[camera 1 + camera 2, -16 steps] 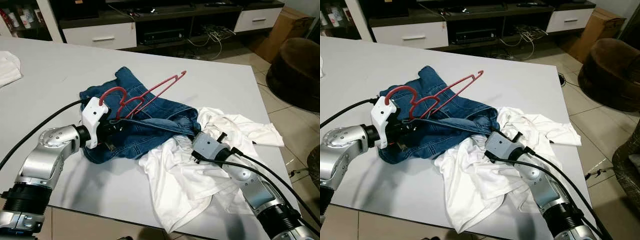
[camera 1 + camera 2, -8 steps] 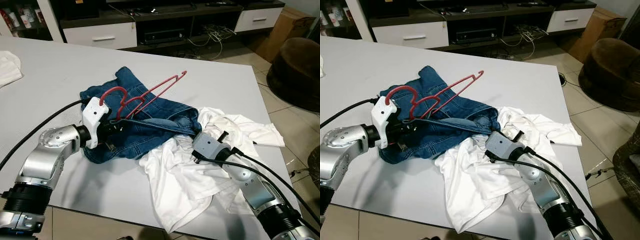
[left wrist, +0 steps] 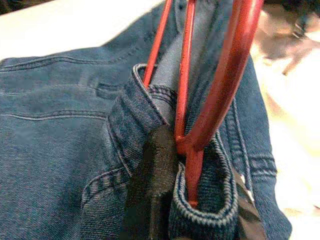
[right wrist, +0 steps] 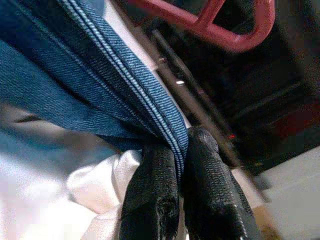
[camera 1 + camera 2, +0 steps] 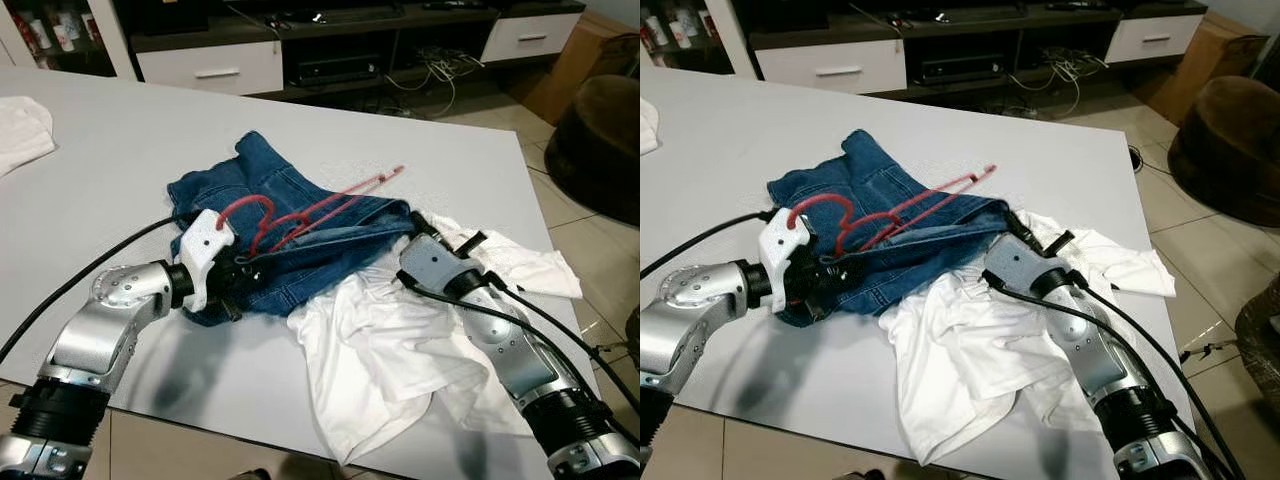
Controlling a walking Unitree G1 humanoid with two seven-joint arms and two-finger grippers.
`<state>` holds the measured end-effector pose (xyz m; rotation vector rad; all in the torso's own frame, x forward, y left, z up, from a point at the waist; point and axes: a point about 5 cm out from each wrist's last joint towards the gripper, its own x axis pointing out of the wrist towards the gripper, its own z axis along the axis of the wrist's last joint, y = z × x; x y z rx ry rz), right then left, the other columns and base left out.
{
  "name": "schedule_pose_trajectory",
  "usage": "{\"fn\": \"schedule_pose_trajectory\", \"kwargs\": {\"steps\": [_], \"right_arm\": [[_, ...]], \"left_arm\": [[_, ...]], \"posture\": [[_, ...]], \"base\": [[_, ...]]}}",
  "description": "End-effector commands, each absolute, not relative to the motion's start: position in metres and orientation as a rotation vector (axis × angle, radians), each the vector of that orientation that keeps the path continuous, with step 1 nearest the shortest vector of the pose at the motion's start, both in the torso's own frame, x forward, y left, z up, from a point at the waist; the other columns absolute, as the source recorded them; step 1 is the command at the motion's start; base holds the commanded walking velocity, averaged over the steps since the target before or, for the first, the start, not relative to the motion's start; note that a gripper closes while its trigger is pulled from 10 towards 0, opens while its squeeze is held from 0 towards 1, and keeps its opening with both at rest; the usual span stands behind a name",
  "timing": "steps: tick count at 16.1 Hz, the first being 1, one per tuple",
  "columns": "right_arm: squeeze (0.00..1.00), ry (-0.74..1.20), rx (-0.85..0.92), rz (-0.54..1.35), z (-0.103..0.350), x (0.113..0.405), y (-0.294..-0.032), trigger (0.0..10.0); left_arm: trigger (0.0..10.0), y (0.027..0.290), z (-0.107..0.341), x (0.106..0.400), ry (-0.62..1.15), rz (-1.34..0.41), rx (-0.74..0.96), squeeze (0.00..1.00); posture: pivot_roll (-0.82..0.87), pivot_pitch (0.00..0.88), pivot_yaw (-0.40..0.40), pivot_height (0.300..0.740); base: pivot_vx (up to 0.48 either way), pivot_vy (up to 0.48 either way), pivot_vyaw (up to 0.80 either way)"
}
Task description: Hang hanger
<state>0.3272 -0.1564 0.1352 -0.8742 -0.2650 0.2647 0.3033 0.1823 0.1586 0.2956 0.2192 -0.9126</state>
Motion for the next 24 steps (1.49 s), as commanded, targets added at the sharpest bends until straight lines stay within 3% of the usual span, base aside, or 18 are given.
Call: {"fn": "schedule_pose_trajectory", "kwargs": {"steps": [1, 6, 15, 18, 24], "right_arm": [[0.0, -0.297, -0.901, 0.04, 0.157, 0.334, -0.194, 0.0], [0.0, -0.409, -0.969, -0.163, 0.176, 0.332, -0.209, 0.0], [0.0, -0.722, -0.92, -0.1, 0.204, 0.321, -0.183, 0.0], [0.0, -0.868, -0.989, 0.166, 0.2, 0.305, -0.146, 0.0], [0.0, -0.915, -1.029, 0.3, 0.192, 0.297, -0.124, 0.0]], "left_arm": [[0.0, 0.202, 0.135, 0.295, 0.377, -0.866, 0.286, 0.0], [0.0, 0.208, 0.125, 0.282, 0.462, -0.895, 0.274, 0.0], [0.0, 0.203, 0.098, 0.254, 0.608, -1.048, 0.387, 0.0], [0.0, 0.196, 0.098, 0.279, 0.559, -0.927, 0.506, 0.0], [0.0, 0.171, 0.118, 0.319, 0.374, -0.764, 0.509, 0.0]], "posture": [[0.04, 0.114, -0.008, 0.74], [0.04, 0.113, -0.008, 0.74], [0.05, 0.101, -0.019, 0.74], [0.04, 0.092, -0.018, 0.74], [0.03, 0.075, -0.022, 0.74]], "base": [[0.0, 0.0, 0.0], [0.0, 0.0, 0.0], [0.0, 0.0, 0.0], [0.0, 0.0, 0.0], [0.0, 0.0, 0.0]]}}
